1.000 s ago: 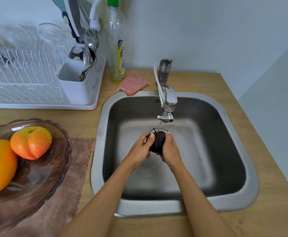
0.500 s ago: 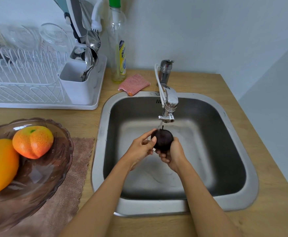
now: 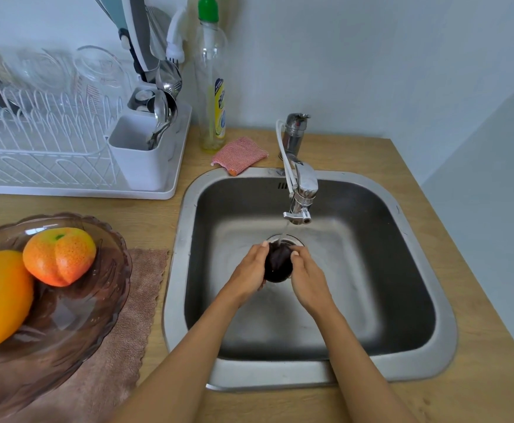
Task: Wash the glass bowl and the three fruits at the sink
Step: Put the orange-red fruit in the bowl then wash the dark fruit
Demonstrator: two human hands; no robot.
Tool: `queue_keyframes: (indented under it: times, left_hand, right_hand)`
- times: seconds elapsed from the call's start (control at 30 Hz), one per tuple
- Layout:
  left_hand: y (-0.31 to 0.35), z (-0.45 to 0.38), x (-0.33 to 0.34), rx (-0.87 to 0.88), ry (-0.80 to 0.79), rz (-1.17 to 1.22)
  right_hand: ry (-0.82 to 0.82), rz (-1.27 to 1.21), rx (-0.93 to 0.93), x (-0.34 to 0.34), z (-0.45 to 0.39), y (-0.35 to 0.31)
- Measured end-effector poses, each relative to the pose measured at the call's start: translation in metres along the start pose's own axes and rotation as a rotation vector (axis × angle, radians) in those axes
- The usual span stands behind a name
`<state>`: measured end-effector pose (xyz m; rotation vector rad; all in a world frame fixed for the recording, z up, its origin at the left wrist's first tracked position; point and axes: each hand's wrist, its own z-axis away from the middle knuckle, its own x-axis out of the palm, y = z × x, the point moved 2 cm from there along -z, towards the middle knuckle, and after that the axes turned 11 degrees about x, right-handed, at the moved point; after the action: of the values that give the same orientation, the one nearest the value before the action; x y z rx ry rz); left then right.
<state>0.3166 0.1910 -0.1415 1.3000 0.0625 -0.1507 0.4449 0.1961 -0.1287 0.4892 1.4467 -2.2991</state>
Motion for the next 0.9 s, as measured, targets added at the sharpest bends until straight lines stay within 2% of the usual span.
queue_keyframes:
  times: [0.13,0.2,0.3,0.4,0.67,0.9]
  left_hand:
    - [-0.005,-0.003,0.000,0.002,0.030,-0.035]
    - [-0.007,-0.003,0.000,0.003,0.038,-0.054]
    - [-0.008,-0.003,-0.001,0.009,0.032,-0.068]
    - [-0.008,-0.002,-0.001,0.010,0.030,-0.076]
    - [-0.012,-0.002,-0.001,0.007,0.038,-0.096]
    - [-0.012,-0.002,-0.001,0.003,0.026,-0.109]
  right_hand:
    - [0.242,0.023,0.120,-0.017,-0.016,0.004]
    - [0.273,-0.027,0.198,-0.025,-0.026,-0.002]
    - [0.196,-0.254,0.226,-0.041,-0.038,-0.028]
    - [0.141,-0.381,0.209,-0.061,-0.050,-0.071]
    - [-0.037,-0.425,0.121,-0.084,-0.096,-0.182]
    - [0.010,-0.403,0.172,-0.076,-0.111,-0.208]
